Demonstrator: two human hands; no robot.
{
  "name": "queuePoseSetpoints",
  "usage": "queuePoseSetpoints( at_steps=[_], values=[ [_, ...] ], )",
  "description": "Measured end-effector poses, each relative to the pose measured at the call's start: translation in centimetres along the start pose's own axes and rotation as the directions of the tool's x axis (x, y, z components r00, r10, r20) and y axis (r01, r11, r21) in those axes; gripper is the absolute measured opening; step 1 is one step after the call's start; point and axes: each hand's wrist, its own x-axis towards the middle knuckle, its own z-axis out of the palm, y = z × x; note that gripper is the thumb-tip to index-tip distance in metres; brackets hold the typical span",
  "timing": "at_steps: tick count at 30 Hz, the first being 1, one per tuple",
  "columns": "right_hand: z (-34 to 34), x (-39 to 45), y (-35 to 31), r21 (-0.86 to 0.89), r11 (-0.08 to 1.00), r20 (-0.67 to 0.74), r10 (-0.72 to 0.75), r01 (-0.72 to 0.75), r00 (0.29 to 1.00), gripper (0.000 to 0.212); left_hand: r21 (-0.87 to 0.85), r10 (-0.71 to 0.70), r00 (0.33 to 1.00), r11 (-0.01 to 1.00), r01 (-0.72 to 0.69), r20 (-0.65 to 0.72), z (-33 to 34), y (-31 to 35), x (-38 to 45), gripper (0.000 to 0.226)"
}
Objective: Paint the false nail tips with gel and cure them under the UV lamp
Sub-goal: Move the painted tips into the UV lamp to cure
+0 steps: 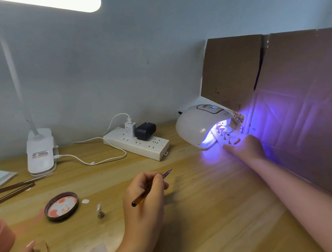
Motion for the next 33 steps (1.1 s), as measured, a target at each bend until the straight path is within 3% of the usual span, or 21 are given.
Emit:
queuePoseSetpoints(
  at_steps=[4, 6, 9, 13, 15, 19, 23, 25, 28, 29, 31, 33],
  values=[
    [-1.6, -1.4, 1.2, -0.105, 0.992, -0.061, 0.067, -0.073, 0.996, 0.052, -0.013, -0.001, 1.000, 1.000, 0.002, 0.011, 0.0, 0.2, -0.1, 0.017],
    [-2.1, -1.9, 1.1, -0.153, 0.986, -0.007, 0.058, -0.058, 0.998, 0.055, -0.001, -0.004, 1.000, 1.000, 0.004, 0.018, -0.1, 0.1, -0.2, 0.015],
    [-2.0, -2.5, 0.3, -0.010, 1.000, 0.167, -0.001, 0.003, 0.986, 0.051, 0.040, -0.022, 1.000, 0.999, 0.022, 0.006, -0.1, -0.2, 0.0, 0.026],
    [-2.1, -2.9, 0.0, 0.248, 0.966, 0.257, -0.135, 0.070, 0.957, 0.029, 0.048, -0.030, 1.000, 0.998, 0.030, -0.002, -0.2, -0.3, 0.1, 0.019],
    [-2.6, -2.9, 0.4, 0.326, 0.937, 0.339, -0.237, 0.123, 0.910, 0.014, 0.054, -0.016, 1.000, 0.998, 0.016, 0.003, -0.2, -0.3, 0.1, 0.018],
    [-2.6, -2.3, 0.3, 0.189, 0.949, 0.512, -0.314, 0.252, 0.800, 0.024, 0.069, 0.003, 1.000, 0.998, -0.003, -0.002, -0.2, -0.5, 0.2, 0.020],
    [-2.1, -0.3, -0.2, 0.121, 0.975, 0.492, -0.222, 0.187, 0.842, 0.032, 0.073, 0.004, 1.000, 0.997, -0.004, 0.004, -0.3, -0.5, 0.1, 0.022],
    [-1.9, 0.9, -0.2, 0.079, 0.995, 0.499, -0.094, 0.062, 0.862, 0.040, 0.067, 0.007, 1.000, 0.998, -0.007, 0.005, -0.3, -0.5, 0.1, 0.024],
    [-1.8, 2.6, -0.7, 0.009, 0.989, 0.558, 0.115, -0.145, 0.822, 0.043, 0.070, 0.013, 1.000, 0.997, -0.014, 0.003, -0.2, -0.6, 0.1, 0.025],
    [-1.6, 3.0, -0.9, -0.011, 0.980, 0.555, 0.173, -0.201, 0.814, 0.034, 0.074, 0.012, 1.000, 0.997, -0.012, 0.002, -0.1, -0.6, 0.1, 0.024],
    [-1.5, 3.4, -0.6, -0.024, 0.962, 0.576, 0.237, -0.274, 0.783, 0.018, 0.072, 0.007, 1.000, 0.997, -0.007, 0.003, -0.1, -0.6, 0.1, 0.023],
    [-1.5, 3.4, -0.6, -0.023, 0.956, 0.586, 0.250, -0.293, 0.771, 0.022, 0.059, 0.006, 1.000, 0.998, -0.006, 0.002, -0.2, -0.5, 0.1, 0.024]
  ],
)
